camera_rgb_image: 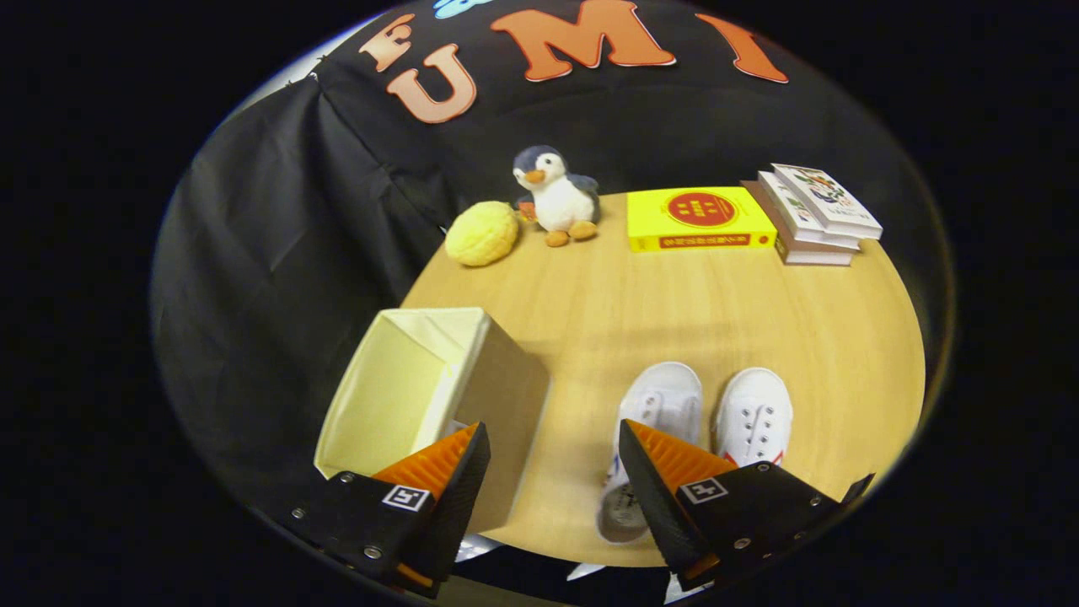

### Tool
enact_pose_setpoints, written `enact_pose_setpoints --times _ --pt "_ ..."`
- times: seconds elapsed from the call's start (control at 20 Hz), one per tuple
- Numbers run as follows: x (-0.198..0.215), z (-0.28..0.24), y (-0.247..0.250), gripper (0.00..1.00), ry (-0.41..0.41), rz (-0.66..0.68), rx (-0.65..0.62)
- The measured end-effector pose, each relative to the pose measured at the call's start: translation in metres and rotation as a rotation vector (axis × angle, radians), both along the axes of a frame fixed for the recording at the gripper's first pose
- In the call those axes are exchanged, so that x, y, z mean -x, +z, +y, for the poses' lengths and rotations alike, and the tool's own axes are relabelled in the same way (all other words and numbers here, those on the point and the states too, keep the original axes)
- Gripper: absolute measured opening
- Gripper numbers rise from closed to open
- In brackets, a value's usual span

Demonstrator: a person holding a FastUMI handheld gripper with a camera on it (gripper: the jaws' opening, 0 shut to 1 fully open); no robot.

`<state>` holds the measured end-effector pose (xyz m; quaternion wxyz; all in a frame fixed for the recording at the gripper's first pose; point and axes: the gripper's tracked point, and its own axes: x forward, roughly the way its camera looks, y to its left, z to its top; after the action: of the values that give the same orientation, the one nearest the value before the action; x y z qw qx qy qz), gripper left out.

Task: Open the storage box then place both shoes into the box .Put the left shoe in first, then the right shoe, with the right side of both shoes facing outward in a uniform manner.

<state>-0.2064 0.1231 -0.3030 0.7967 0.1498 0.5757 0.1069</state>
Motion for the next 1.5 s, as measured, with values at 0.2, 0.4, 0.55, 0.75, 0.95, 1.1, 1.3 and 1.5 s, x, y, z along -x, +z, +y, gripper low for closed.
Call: enact_pose_setpoints --times 0.2,0.4,0.55,0.75,0.95,1.1,1.3,1.5 --pt "0.032 -0.028 -0.031 0.88 0.007 0.058 0.068" --pt "0.054 -0.043 -0.055 0.82 0.033 0.092 0.12" --pt "0.064 -0.05 -0.074 0.74 0.05 0.116 0.154" --pt "0.049 -0.055 -0.099 0.55 0.057 0.061 0.203" --pt "0.032 -0.052 -0.116 0.34 0.018 0.022 0.201" --pt "0.032 -0.051 -0.127 0.25 0.027 0.028 0.213" --pt "0.034 -0.055 -0.127 0.15 -0.069 0.118 0.135" --pt "0.032 -0.053 -0.114 0.03 -0.2 0.204 0.079"
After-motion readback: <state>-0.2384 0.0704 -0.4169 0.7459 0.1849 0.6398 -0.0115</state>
